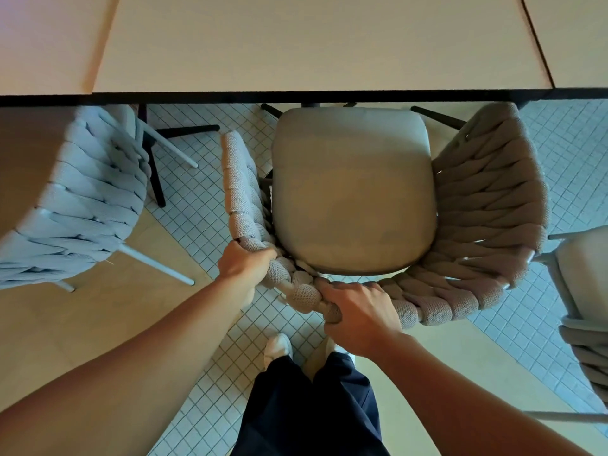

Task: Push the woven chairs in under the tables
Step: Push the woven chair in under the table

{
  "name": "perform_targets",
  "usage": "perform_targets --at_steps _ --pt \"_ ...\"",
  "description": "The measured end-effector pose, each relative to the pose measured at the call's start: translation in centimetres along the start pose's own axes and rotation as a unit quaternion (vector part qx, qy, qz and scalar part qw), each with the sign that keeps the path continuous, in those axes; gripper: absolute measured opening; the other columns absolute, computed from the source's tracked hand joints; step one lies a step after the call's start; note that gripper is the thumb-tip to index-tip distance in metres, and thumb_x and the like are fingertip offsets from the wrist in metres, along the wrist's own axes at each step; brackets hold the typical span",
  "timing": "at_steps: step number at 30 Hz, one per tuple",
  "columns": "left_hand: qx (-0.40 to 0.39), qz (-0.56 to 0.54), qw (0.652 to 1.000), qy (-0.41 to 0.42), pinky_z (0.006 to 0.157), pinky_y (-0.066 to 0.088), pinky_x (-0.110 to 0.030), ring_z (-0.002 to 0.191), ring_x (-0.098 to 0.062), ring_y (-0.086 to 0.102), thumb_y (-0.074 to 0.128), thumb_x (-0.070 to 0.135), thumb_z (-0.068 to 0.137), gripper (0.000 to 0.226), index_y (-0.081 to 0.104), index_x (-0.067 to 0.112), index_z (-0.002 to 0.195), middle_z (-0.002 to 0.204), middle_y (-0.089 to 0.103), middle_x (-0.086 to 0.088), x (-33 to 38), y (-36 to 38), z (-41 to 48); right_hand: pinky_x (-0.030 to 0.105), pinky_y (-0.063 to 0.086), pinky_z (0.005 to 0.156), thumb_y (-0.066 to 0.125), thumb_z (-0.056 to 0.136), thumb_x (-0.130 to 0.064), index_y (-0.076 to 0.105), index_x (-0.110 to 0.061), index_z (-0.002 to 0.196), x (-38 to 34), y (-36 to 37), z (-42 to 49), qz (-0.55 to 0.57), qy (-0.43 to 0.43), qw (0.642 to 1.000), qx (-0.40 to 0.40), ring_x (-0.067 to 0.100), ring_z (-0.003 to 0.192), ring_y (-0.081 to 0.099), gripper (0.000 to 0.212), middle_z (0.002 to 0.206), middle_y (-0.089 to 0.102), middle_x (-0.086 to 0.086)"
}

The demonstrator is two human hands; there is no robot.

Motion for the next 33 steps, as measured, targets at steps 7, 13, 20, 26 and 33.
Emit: perform_targets --at_steps 7,13,20,26,33 --pt "0.03 0.028 0.999 0.036 0.079 0.059 -0.044 0.091 -0.028 0.065 0.078 0.032 0.063 0.059 0.059 0.014 0.116 0.111 0.063 -0.009 -0.1 -0.7 -0.6 0.03 0.044 0.076 0.057 0.069 -0.038 0.055 -0.043 0.124 -0.5 -0.3 -0.9 -0.005 -0.015 1.0 0.023 0.018 0.093 0.063 0.056 0.11 0.067 -0.019" --pt "0.031 0.019 0.998 0.056 0.079 0.059 -0.04 0.091 -0.026 0.065 0.077 0.032 0.064 0.059 0.06 0.015 0.118 0.112 0.064 -0.008 0.3 -0.8 -1.5 0.029 0.052 0.068 0.049 0.065 -0.04 0.057 -0.042 0.122 -0.3 -1.0 -1.6 -0.011 -0.017 0.999 0.044 0.016 0.088 0.066 0.057 0.109 0.069 -0.019" --pt "0.03 -0.012 0.997 0.068 0.066 0.054 -0.03 0.083 -0.021 0.065 0.075 0.026 0.069 0.05 0.06 0.015 0.115 0.108 0.064 -0.004 1.4 0.4 -3.3 0.027 0.05 0.061 0.047 0.061 -0.039 0.055 -0.047 0.124 1.3 -2.9 -2.7 -0.017 -0.005 0.997 0.071 0.014 0.079 0.065 0.065 0.097 0.068 -0.022" --pt "0.029 -0.026 0.996 0.075 0.065 0.061 -0.043 0.077 -0.024 0.069 0.075 0.026 0.061 0.045 0.06 0.02 0.103 0.097 0.063 -0.001 2.8 0.6 -4.6 0.027 0.047 0.056 0.046 0.061 -0.037 0.058 -0.048 0.117 1.8 -4.2 -3.3 0.005 -0.01 0.996 0.09 0.013 0.071 0.062 0.058 0.085 0.065 -0.02" --pt "0.043 -0.035 0.997 0.062 0.063 0.06 -0.035 0.077 -0.017 0.065 0.079 0.017 0.068 0.046 0.06 0.014 0.11 0.104 0.064 -0.002 3.8 -1.7 -3.1 0.025 0.04 0.058 0.054 0.067 -0.032 0.058 -0.043 0.116 -0.1 -4.3 -1.2 0.017 -0.043 0.996 0.076 0.012 0.074 0.06 0.05 0.089 0.064 -0.019"
Point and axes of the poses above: each hand's wrist, its own z-axis towards the middle knuckle, its own y-axis out of the palm, x = y × z, the point moved 8 cm from there along z, towards the middle knuckle
